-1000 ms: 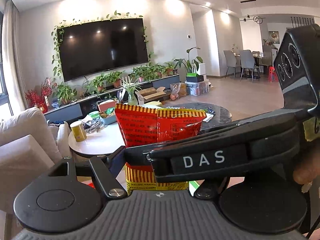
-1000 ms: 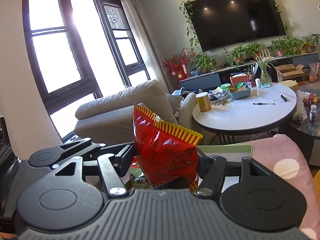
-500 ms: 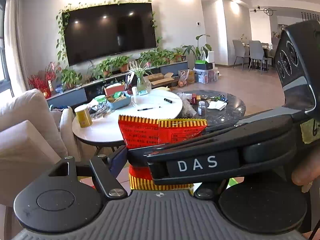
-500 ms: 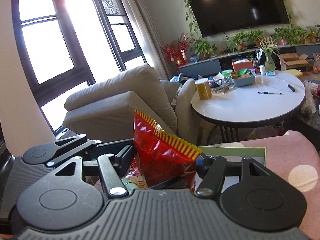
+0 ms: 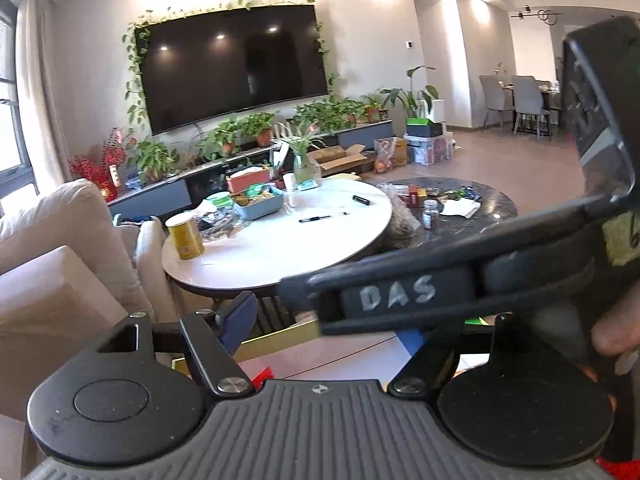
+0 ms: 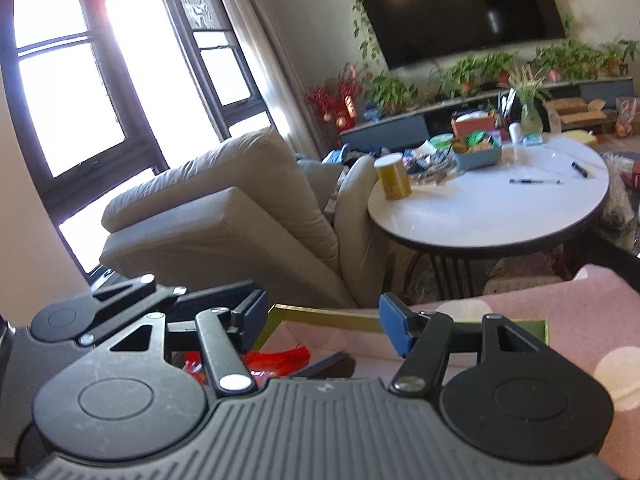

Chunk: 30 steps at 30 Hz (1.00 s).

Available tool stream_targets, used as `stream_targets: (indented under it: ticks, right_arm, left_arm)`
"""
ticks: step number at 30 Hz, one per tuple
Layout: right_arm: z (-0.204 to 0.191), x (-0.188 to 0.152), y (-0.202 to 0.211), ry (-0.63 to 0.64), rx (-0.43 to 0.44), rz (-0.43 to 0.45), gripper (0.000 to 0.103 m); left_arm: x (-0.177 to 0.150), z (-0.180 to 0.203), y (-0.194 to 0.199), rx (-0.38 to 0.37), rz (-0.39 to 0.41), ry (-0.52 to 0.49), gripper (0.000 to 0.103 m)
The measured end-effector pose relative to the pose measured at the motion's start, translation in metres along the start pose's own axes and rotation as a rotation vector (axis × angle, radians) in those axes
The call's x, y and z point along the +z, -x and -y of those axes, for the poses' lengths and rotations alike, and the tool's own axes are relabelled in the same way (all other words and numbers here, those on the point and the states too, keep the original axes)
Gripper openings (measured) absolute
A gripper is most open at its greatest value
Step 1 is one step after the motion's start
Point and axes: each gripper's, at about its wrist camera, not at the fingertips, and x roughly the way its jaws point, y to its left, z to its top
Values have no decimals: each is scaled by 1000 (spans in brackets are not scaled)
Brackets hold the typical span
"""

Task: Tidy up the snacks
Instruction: 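Open the right gripper and withdraw it from the box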

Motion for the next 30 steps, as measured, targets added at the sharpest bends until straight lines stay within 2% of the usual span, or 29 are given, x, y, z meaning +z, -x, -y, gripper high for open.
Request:
stream_targets:
  ticks: [7,9,20,30]
  right_arm:
    - [-7,-3,16,45,-11,-2,69]
    - [-10,-3,22,56,-14,-2,69]
    - [-18,-10,60,74,-8,26,69]
    - [-28,-25,89,108,-12,35,69]
  left_arm:
    - [-3,-4,11,6,3,27,72]
    - [-2,-5,18,8,12,44,75]
    - [-8,-3,56,24,20,94,76]
    - [-28,5,91,31,20,134,79]
